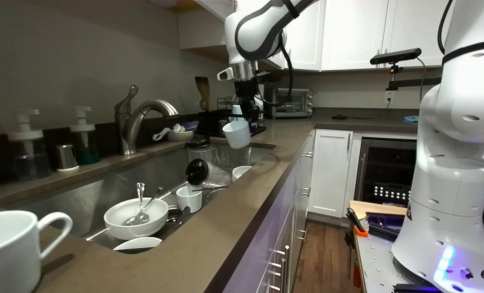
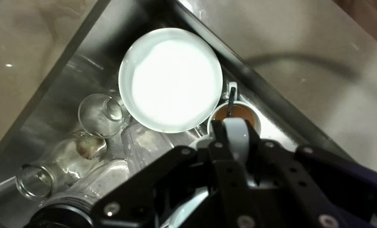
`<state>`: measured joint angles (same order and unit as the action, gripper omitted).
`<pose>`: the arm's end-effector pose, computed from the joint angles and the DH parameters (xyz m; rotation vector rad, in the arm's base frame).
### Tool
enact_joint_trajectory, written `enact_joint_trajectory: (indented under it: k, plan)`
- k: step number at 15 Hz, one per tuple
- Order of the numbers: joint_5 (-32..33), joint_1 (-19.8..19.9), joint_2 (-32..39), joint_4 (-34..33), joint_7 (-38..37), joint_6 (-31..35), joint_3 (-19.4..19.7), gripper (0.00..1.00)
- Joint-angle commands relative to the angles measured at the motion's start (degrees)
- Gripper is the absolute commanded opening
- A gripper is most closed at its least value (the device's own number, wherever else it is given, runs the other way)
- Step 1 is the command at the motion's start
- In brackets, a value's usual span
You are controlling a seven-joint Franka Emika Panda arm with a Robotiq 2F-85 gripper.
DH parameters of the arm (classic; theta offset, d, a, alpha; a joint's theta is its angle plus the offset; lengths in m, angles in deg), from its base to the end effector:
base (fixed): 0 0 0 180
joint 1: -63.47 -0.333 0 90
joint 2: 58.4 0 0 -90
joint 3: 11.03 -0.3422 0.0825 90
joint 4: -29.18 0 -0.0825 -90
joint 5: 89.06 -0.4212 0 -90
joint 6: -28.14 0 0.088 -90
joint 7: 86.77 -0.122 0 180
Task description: Pour the water out of the cup on the right into the sink then place it to the left of the sink
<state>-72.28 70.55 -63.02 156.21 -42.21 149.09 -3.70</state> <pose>0.5193 -0.1516 0.4020 2.7702 0.9820 -0.2057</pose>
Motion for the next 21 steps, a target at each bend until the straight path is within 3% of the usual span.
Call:
enact_joint_trajectory:
  k: [1,7,14,15,21]
  plan:
    - [8.48,-1.90,-4.91,4.50,0.86,0.08,-2.04,0.05]
    - [22.37,-4.82,-5.19,8.61,0.23,4.71,-5.04,0.05]
    - [44.01,-5.29,-4.52,11.89,-4.71,17.44,-5.62,0.05]
    - [38.50,-6.04,-3.24,11.19,-2.65,14.45,-5.33,0.16]
    - [42.08,-6.04,-3.25,11.47,-3.46,15.96,-5.27,0.16]
